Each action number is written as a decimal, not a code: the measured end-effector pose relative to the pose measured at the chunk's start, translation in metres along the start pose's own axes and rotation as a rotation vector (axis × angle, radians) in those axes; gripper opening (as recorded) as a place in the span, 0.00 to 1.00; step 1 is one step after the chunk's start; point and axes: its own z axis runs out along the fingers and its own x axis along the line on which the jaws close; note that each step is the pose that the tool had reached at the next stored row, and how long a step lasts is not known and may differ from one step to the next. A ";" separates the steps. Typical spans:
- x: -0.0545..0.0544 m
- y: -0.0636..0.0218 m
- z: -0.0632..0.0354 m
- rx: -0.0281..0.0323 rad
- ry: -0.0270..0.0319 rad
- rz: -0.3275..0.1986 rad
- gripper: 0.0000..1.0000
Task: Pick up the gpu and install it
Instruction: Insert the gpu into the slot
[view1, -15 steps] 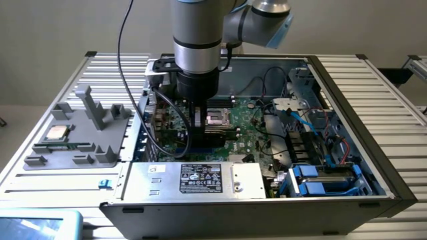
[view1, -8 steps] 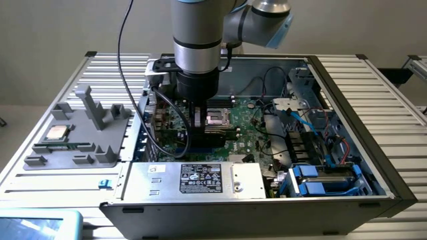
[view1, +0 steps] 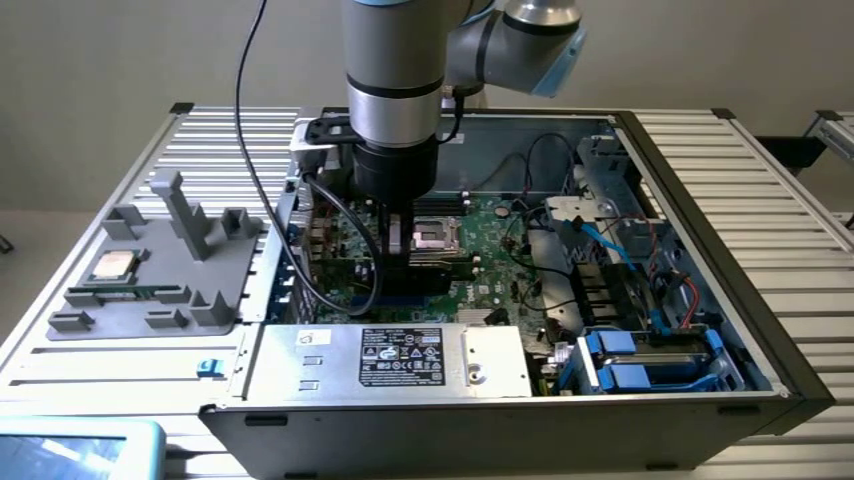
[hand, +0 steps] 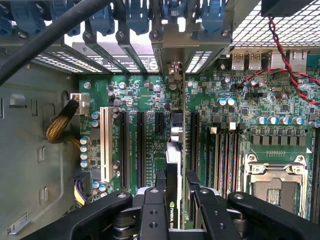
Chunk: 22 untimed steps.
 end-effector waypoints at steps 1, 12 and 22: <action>0.000 0.0000 0.0000 0.0000 0.0000 0.000 0.25; 0.000 0.0027 0.0002 0.0017 -0.0003 0.011 0.25; 0.000 0.0031 0.0011 0.0039 -0.0003 0.011 0.25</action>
